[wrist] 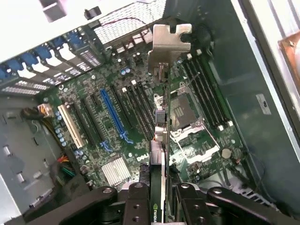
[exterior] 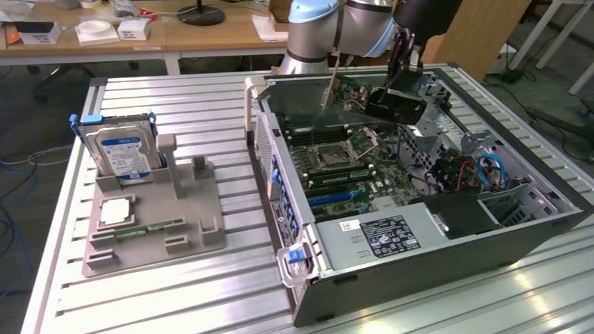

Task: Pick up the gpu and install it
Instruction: 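Insert the gpu into the slot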

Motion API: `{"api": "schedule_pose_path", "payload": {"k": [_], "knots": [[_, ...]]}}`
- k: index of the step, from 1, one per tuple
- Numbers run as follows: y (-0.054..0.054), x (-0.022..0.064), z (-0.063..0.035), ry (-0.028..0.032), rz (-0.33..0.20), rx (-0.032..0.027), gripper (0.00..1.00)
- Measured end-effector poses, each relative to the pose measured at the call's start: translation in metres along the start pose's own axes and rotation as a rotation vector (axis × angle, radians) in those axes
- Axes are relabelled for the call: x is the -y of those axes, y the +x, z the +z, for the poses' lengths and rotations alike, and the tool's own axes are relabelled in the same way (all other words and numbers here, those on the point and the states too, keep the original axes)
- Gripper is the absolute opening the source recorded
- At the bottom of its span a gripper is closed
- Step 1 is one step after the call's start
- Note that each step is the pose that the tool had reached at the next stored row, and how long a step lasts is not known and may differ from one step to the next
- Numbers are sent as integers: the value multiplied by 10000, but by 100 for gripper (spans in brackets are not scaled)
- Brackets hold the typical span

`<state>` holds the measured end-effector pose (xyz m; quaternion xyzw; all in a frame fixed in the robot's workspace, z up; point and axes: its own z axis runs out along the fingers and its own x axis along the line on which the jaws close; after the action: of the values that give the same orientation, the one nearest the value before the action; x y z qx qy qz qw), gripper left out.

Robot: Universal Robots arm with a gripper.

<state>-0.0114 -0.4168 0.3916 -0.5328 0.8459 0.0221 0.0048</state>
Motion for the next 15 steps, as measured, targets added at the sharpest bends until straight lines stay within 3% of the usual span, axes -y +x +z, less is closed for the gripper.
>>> {"api": "schedule_pose_path", "payload": {"k": [6, 8, 10, 12, 15], "knots": [[5, 3, 44, -9, -832, -19, 26], [13, 8, 79, -23, -1479, -36, 26], [22, 12, 94, -27, -1671, -42, 26], [27, 15, 102, 20, -1816, -27, 26], [34, 18, 110, 204, -1992, 41, 26]]}}
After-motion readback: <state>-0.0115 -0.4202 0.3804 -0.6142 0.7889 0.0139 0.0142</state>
